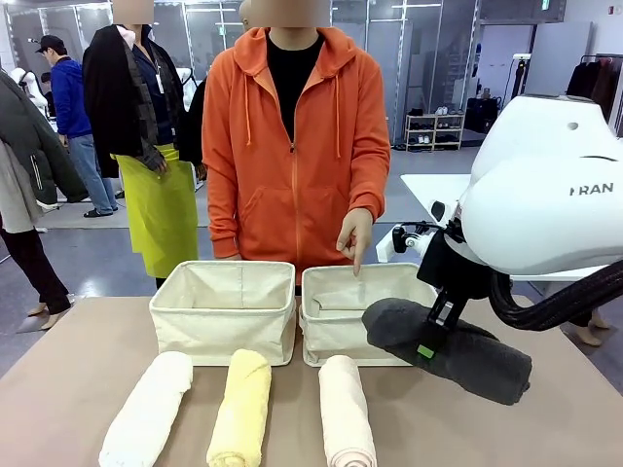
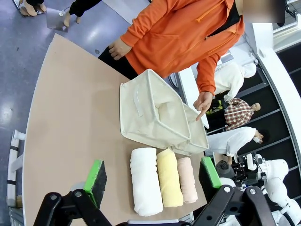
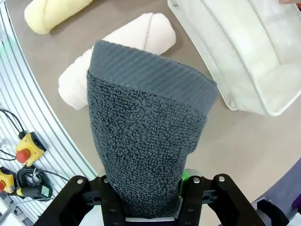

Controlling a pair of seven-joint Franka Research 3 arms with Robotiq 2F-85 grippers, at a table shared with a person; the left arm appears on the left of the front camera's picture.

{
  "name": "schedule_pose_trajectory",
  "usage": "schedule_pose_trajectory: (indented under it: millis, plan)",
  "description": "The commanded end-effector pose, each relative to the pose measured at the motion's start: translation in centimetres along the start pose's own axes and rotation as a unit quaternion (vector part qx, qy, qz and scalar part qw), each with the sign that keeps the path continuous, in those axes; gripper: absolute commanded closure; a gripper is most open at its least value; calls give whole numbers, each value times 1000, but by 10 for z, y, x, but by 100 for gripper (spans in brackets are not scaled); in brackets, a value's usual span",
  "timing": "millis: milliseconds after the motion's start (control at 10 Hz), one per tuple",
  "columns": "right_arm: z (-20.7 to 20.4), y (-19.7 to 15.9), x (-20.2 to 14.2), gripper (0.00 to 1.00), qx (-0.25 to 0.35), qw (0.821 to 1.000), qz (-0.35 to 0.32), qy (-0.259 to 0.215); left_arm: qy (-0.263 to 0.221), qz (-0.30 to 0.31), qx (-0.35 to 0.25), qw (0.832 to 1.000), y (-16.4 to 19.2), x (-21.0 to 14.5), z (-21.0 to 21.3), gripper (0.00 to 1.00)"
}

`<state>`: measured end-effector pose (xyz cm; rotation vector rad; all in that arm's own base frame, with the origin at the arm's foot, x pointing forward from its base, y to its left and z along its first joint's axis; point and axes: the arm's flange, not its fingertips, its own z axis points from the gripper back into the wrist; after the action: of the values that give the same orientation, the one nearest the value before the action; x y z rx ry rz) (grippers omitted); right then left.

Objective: Divide the towels into two baskets.
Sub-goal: Pick up one hotel-folded towel and place it in the Fabric basket indicated by the person.

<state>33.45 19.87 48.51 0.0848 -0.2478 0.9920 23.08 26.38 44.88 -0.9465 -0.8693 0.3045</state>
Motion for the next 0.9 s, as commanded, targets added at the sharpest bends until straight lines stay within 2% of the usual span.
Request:
schedule_pose_trajectory:
  millis: [0, 100, 300, 400, 600, 800]
  plan:
    - [5, -6, 15, 64, -31, 995, 98, -11, -4, -1, -4, 1000, 0, 0, 2, 0]
    - [4, -16, 42, 64, -53, 986, 158, -16, -4, -1, -4, 1000, 0, 0, 2, 0]
    - [-7, -52, 90, 64, -56, 966, 253, 3, -4, -1, -4, 1000, 0, 0, 2, 0]
    - [-15, -69, 112, 64, -46, 962, 269, -3, -4, -1, -4, 1000, 0, 0, 2, 0]
    - [-30, -96, 144, 64, -66, 953, 296, -8, -4, -1, -4, 1000, 0, 0, 2, 0]
    - [-45, -117, 164, 64, -71, 950, 304, -15, -4, -1, -4, 1000, 0, 0, 2, 0]
